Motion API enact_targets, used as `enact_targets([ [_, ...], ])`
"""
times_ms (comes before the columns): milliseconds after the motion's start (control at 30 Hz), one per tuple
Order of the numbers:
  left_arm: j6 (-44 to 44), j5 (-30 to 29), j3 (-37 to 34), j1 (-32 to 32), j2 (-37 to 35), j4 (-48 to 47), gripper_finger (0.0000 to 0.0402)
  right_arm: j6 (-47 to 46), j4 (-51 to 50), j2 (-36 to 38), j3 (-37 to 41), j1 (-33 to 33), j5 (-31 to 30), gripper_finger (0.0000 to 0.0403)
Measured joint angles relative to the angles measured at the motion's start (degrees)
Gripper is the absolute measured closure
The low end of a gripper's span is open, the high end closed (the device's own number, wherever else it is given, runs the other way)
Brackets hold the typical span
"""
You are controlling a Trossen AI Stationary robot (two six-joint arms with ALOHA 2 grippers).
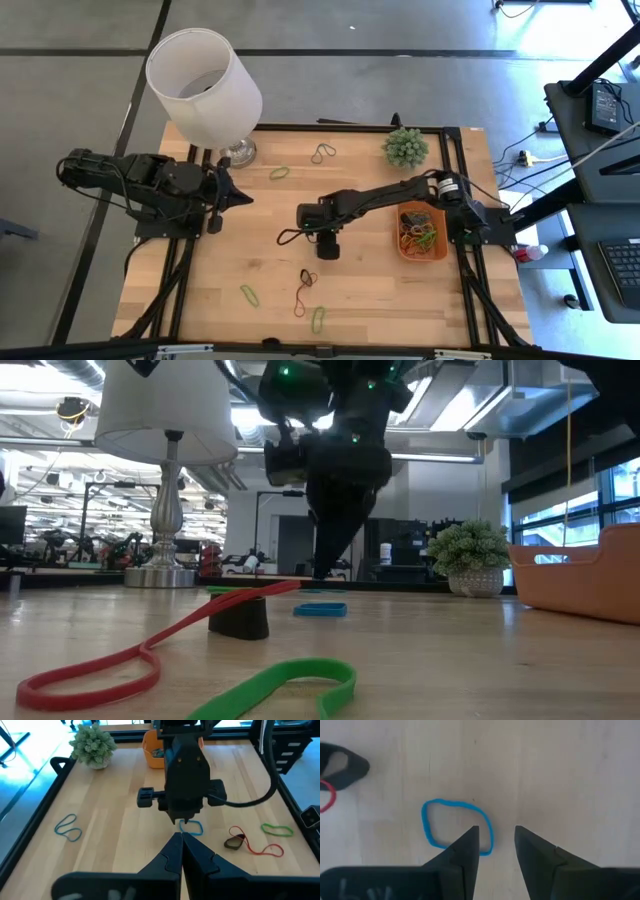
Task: Pick and place rubber bands into bin
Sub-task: Put the blue rubber band into the orange bin
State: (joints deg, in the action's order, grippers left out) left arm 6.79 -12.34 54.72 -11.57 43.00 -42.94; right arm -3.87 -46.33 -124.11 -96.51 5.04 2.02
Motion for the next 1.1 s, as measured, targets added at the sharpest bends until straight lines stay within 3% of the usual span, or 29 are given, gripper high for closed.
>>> enact_targets([
  [400,-0.04,-0.04,0.00,0.00,0.00,-2.42,0.0400,0.04,-0.98,-3.99,0.21,0.05,1.57,0.0278],
  [500,-1.13,-0.08,0.00,-0.01,0.00,-2.42,0.0398,-1.62,-1.85,-5.13,0.04,0.33,1.02,0.0308],
  [600,-1.52,-0.11,0.00,-0.02,0.00,-2.40,0.0400,-5.03,-2.56,-5.41,0.06,0.31,0.65,0.0372],
  [667,-1.55,-0.17,0.00,0.00,0.00,-2.40,0.0400,-6.91,-2.77,-4.49,0.13,0.25,0.91,0.0391],
  [1100,-1.48,-0.20,0.02,-0.02,0.87,-5.43,0.0399,-12.97,-8.86,10.27,0.57,0.43,1.42,0.0401],
])
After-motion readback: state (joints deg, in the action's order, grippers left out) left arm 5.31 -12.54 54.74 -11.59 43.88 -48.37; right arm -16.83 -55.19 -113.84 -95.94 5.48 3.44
